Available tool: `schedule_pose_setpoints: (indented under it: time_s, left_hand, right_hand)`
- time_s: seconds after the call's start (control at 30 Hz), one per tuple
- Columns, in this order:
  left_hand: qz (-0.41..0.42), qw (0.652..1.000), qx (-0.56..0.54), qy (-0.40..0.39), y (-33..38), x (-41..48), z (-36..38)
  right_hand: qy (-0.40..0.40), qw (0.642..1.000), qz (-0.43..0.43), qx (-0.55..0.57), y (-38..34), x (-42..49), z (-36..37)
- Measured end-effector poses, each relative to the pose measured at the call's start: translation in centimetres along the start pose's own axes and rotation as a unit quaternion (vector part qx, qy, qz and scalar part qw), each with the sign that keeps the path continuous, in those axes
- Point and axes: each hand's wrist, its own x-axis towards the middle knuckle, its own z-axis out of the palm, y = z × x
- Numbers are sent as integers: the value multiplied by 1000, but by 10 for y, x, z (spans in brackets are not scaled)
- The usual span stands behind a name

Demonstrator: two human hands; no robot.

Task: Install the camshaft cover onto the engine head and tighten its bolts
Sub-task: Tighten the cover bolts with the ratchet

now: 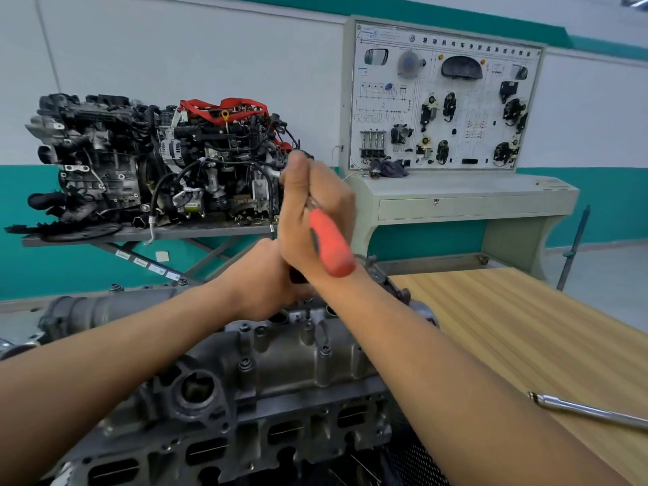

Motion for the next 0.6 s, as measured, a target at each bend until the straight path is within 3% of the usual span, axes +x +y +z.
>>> schedule_pose_setpoints:
  time_s: [0.07, 0.1, 0.13, 0.2, 0.23, 0.27, 0.33, 0.4, 0.5, 0.6]
  left_hand:
    - [-9, 1000, -11, -5, -3, -2, 0]
    - [-14, 1000, 14, -4, -9, 0, -2]
    - [-35, 999, 34, -10, -14, 1, -5]
    - [-51, 997, 43, -28, -22, 4, -8]
    - [-48, 997, 42, -36, -18, 7, -7]
    - [-52, 997, 49, -41, -15, 9, -7]
    - [-54, 996, 54, -45, -14, 11, -6]
    - [-72, 996, 34, -34, -19, 10, -5]
    - [-65, 997, 43, -14, -22, 3, -2]
    - [-50, 997, 55, -10, -22, 3, -1]
  right_hand:
    - [-91, 993, 62, 50, -1, 2, 4]
    - [-141, 968, 154, 141, 0, 8, 5]
    - [-196, 903, 277, 265, 3, 16, 4]
    - [-279, 692, 480, 462, 15, 33, -7]
    - [-292, 621, 518, 511, 24, 38, -13]
    - [-296, 589, 529, 535, 31, 41, -16]
    - [-303, 594, 529, 524, 35, 43, -14]
    - [-292, 661, 505, 472, 28, 41, -7]
    - [-212, 783, 409, 417, 19, 28, -1]
    - [-142, 842, 340, 395, 11, 17, -3]
